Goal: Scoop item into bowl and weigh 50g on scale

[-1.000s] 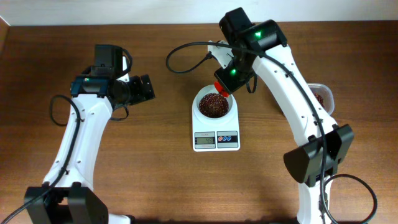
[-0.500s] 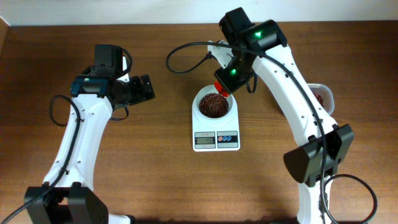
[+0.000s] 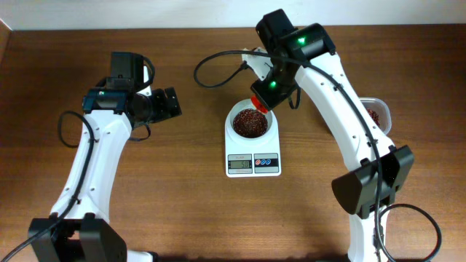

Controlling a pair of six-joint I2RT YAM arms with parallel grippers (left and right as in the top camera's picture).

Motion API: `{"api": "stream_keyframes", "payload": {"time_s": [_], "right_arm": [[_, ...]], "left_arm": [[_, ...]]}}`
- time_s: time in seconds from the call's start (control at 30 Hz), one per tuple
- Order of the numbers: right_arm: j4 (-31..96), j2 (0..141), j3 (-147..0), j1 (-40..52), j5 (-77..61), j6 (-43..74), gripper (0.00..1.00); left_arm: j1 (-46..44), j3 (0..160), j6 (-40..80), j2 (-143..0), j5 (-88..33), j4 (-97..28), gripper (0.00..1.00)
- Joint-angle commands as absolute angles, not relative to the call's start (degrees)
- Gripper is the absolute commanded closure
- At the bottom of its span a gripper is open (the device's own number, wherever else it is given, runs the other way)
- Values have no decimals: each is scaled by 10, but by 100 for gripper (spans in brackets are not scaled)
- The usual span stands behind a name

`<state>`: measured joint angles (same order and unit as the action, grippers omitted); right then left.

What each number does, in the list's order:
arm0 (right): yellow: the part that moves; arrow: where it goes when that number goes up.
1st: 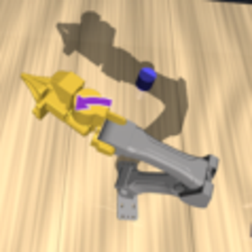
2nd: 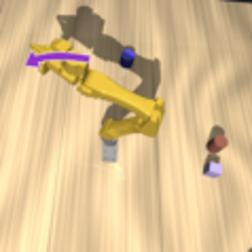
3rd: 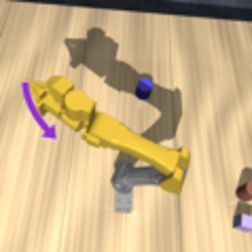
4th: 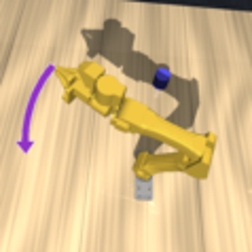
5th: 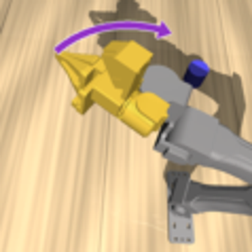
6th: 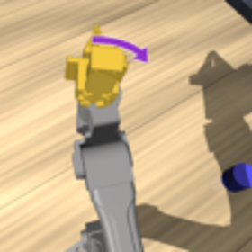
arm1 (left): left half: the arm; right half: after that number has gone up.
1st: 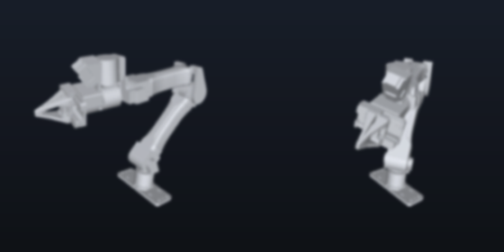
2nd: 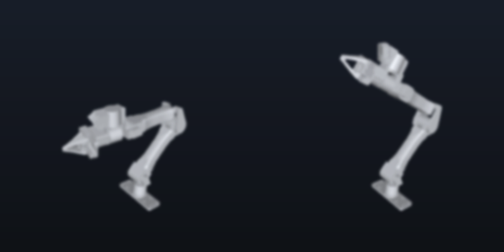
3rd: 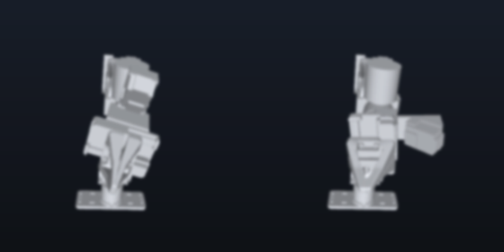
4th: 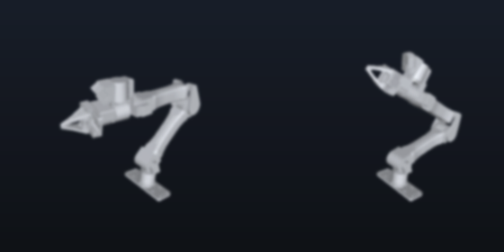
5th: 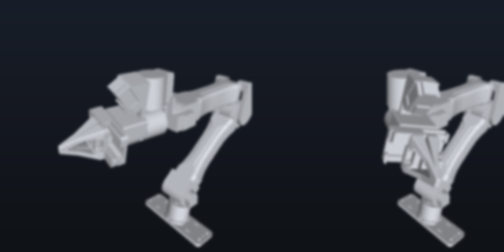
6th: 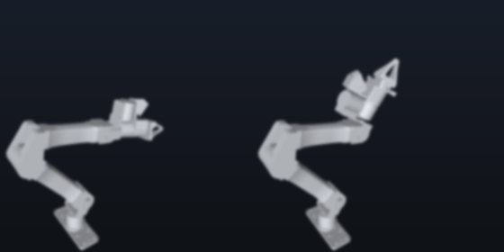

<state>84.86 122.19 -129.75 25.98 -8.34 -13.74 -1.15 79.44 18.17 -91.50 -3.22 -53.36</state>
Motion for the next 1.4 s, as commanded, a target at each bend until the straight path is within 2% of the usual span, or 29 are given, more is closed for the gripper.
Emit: {"api": "stream_keyframes", "payload": {"time_s": [0.0,0.5,0.67,0.97,1.37], "right_arm": [[851,1203,-1309,263,-83,-147,96],[846,1203,-1309,261,-90,-135,96],[847,1203,-1309,228,-189,-133,96],[858,1203,-1309,88,-394,-133,96],[886,1203,-1308,-101,-399,-132,96]], "left_arm": [[-13,797,180,-920,-36,-533,1],[-13,797,180,-920,-36,-533,1],[-13,797,180,-920,-36,-533,1],[-13,797,180,-920,-36,-533,1],[-13,797,180,-920,-36,-533,1]]}}
